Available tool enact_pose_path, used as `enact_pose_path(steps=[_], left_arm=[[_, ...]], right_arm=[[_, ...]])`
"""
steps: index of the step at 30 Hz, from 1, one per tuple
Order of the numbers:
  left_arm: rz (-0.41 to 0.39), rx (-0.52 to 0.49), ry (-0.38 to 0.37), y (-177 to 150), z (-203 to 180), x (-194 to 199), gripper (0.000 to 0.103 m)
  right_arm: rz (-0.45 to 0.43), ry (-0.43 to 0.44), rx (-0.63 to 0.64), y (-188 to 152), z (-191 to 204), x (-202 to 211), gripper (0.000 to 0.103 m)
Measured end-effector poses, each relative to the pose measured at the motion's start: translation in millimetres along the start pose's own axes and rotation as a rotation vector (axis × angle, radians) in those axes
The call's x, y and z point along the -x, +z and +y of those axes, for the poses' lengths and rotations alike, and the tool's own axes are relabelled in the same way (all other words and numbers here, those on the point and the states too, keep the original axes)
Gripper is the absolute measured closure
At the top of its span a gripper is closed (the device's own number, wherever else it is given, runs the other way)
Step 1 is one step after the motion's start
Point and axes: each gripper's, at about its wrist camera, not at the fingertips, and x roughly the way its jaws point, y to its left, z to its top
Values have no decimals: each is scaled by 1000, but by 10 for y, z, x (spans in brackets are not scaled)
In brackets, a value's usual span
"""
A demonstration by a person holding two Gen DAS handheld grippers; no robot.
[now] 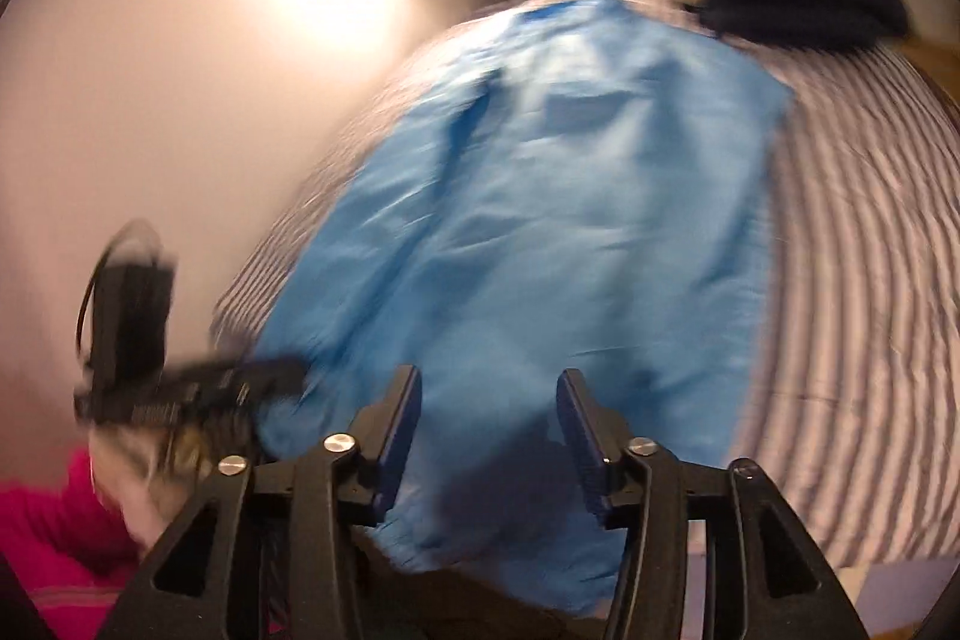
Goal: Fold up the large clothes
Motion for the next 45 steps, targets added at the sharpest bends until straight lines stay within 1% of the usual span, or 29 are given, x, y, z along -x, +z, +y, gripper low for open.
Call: enact_pose_path(steps=[2,4,5,6,7,9,10,11,12,13,14,16,17,18,20,22,24,27,28,30,32,34,35,36,37,38,39,42,45], left_arm=[[20,5,-17,-29,-14,-60,55],[39,3,-16,-64,-22,-108,55],[49,4,-12,-82,-23,-139,55],[57,6,-12,-95,-18,-160,58],[74,8,-14,-119,-11,-198,67],[99,4,-9,-151,-8,-268,78],[111,0,-3,-172,-2,-304,83],[118,3,1,-178,2,-333,85],[124,8,2,-186,16,-351,90],[127,14,1,-195,29,-365,94],[128,18,-1,-201,39,-372,96],[130,22,-6,-208,44,-378,99],[130,25,-11,-215,42,-380,100],[130,28,-16,-214,36,-381,101],[130,39,-36,-234,10,-374,101],[136,60,-79,-248,-21,-383,102],[153,105,-163,-286,-71,-392,102],[167,139,-241,-331,-157,-432,102],[165,127,-231,-340,-191,-456,102],[160,75,-162,-353,-230,-508,102],[179,67,-139,-388,-206,-598,102],[189,59,-115,-417,-188,-643,102],[195,43,-116,-445,-194,-632,102],[199,32,-116,-463,-214,-627,102],[203,18,-114,-476,-211,-596,102],[206,5,-112,-498,-219,-584,102],[210,-3,-112,-520,-221,-579,102],[214,-5,-114,-533,-222,-598,102],[217,-4,-121,-520,-205,-613,102]], right_arm=[[0,7,-82,101,-239,-61,56],[9,25,-144,157,-423,-131,56],[12,21,-179,198,-543,-192,56],[15,11,-202,223,-624,-232,56],[20,7,-235,257,-722,-299,56],[23,28,-282,263,-860,-393,56],[22,40,-305,280,-918,-453,56],[20,46,-315,288,-941,-486,57],[20,55,-323,305,-966,-542,58],[17,59,-325,312,-966,-561,61],[15,66,-326,338,-968,-597,69],[9,78,-316,379,-929,-658,84],[8,74,-309,402,-913,-676,96],[7,62,-297,429,-887,-680,102],[14,33,-267,491,-843,-673,103],[26,2,-236,542,-818,-628,103],[35,-23,-211,608,-817,-546,103],[30,-58,-188,712,-860,-374,103],[26,-64,-187,740,-881,-334,103],[13,-80,-194,806,-937,-306,103],[33,-100,-203,815,-985,-395,103],[79,-148,-190,743,-999,-521,102],[96,-148,-195,704,-994,-562,97],[110,-123,-210,648,-995,-580,90],[102,-83,-217,589,-977,-553,85],[94,-67,-216,553,-962,-517,76],[87,-49,-210,501,-917,-459,72],[86,6,-185,317,-769,-325,71],[126,36,-178,48,-654,-288,71]])
